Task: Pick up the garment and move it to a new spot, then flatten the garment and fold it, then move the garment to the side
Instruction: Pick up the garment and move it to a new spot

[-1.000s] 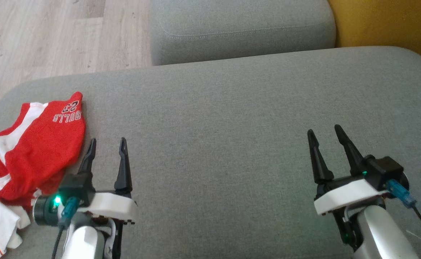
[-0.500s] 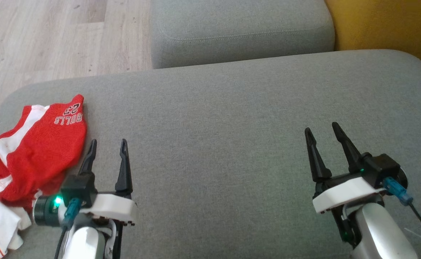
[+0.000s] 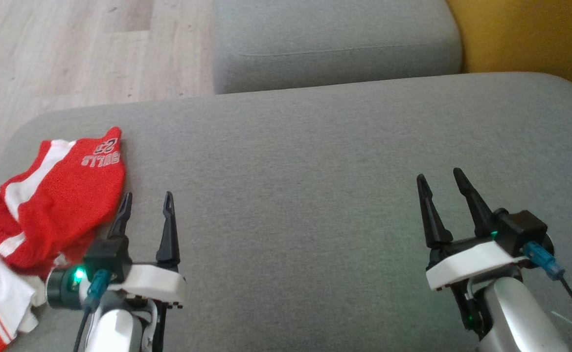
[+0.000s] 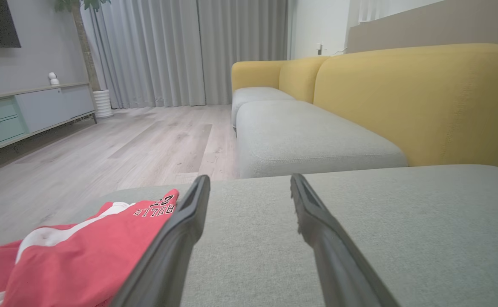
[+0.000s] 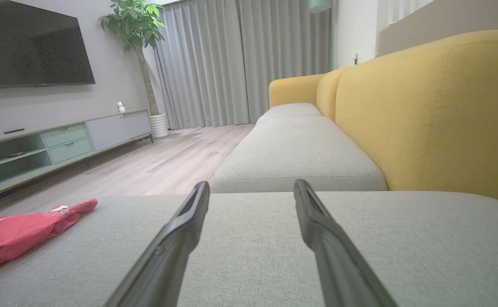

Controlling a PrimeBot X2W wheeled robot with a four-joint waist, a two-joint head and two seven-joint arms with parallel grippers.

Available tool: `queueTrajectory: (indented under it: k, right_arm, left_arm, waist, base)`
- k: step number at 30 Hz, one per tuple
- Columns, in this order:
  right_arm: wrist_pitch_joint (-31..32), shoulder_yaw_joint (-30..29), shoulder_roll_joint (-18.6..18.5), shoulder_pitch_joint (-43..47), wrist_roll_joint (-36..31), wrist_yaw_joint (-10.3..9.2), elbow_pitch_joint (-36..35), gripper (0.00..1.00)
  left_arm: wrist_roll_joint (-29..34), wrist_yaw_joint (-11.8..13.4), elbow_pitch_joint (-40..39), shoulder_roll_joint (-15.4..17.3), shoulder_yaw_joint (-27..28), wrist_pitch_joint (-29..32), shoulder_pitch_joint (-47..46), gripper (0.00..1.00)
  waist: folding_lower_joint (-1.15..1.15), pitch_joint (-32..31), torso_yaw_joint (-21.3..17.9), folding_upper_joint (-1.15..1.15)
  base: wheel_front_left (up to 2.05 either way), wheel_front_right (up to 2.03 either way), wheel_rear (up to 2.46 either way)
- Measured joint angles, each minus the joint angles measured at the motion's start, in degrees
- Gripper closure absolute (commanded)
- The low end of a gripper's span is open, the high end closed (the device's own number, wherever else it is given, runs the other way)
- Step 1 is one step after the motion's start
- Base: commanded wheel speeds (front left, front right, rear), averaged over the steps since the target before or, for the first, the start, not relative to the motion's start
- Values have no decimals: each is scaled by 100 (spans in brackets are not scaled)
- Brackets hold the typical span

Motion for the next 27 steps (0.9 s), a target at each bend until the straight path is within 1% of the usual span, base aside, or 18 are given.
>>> queueTrajectory:
  k: [7, 8, 9, 10, 22, 27]
  right_arm:
    - [-15, -30, 14, 36, 104, 0, -43, 0]
    - [-15, -30, 14, 36, 104, 0, -43, 0]
    - [-15, -25, 26, 42, 105, 0, -46, 0]
    - [-15, -25, 26, 42, 105, 0, -46, 0]
    - [-16, 63, 189, 185, 301, 0, -102, 0]
    - [-16, 57, 204, 186, 316, 0, -108, 0]
  left_arm:
    - [-49, -7, 65, 10, 147, -1, 1, 0]
    - [-49, -7, 65, 10, 147, -1, 1, 0]
    - [-49, -40, 71, 24, 159, -1, 2, 0]
    - [-49, -40, 71, 24, 159, -1, 2, 0]
    - [-56, -43, 220, 159, 372, -1, 12, 0]
    - [-112, -44, 264, 252, 500, 0, 14, 0]
  waist:
    - [0, -33, 427, 0]
    - [0, -33, 427, 0]
    - [0, -46, 592, 0]
    - [0, -46, 592, 0]
    - [0, -131, 1741, 0]
    - [0, -150, 2131, 0]
  base:
    - [0, 0, 0]
    - [0, 0, 0]
    - [0, 0, 0]
    - [0, 0, 0]
    - [0, 0, 0]
    - [0, 0, 0]
